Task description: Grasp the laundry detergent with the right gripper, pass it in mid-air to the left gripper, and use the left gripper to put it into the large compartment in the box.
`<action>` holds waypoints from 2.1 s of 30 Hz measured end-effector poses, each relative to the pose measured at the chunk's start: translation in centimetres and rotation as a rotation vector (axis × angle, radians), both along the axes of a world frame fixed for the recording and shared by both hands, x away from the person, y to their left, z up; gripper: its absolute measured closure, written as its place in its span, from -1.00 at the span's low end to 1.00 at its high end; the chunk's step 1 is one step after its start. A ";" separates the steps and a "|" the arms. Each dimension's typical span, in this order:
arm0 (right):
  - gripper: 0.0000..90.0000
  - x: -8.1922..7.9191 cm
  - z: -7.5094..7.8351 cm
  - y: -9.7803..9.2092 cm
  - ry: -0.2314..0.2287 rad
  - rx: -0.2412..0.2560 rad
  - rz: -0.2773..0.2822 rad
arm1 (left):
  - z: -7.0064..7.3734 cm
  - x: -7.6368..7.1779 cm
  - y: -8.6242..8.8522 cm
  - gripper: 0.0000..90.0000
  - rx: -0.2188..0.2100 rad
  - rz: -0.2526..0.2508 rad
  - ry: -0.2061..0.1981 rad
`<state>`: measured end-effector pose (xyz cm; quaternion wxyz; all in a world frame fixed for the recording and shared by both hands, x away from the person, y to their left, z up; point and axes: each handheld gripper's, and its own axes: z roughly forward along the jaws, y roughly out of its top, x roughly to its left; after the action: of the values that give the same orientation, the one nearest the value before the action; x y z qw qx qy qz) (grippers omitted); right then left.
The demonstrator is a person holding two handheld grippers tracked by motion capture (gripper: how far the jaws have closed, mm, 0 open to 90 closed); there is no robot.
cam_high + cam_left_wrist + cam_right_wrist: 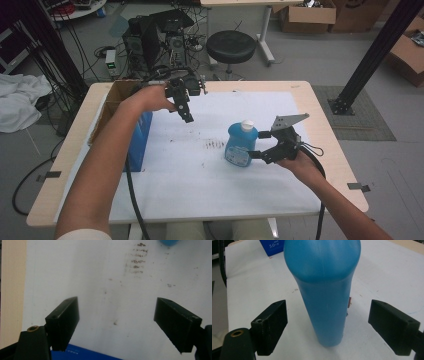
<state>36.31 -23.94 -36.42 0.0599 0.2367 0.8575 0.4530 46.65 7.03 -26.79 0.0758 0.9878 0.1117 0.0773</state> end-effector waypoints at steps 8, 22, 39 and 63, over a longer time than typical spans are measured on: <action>-0.66 0.1 -0.7 0.4 -0.008 0.013 -0.001 | 0.0 0.1 0.1 -0.53 0.000 0.001 0.000; -0.66 0.4 -1.6 1.4 -0.034 0.034 -0.005 | 0.0 0.0 0.2 -0.53 0.001 0.004 0.001; -0.66 0.8 -2.6 2.2 -0.052 0.071 -0.020 | 0.0 -0.1 0.3 -0.53 0.000 0.009 -0.002; -0.55 1.1 -3.4 2.8 -0.060 0.099 -0.029 | 0.0 -0.1 0.5 -0.53 0.002 0.008 -0.005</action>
<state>37.36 -21.15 -39.79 0.0804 0.2378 0.8283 0.5008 46.57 7.49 -26.83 0.0748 0.9872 0.1155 0.0804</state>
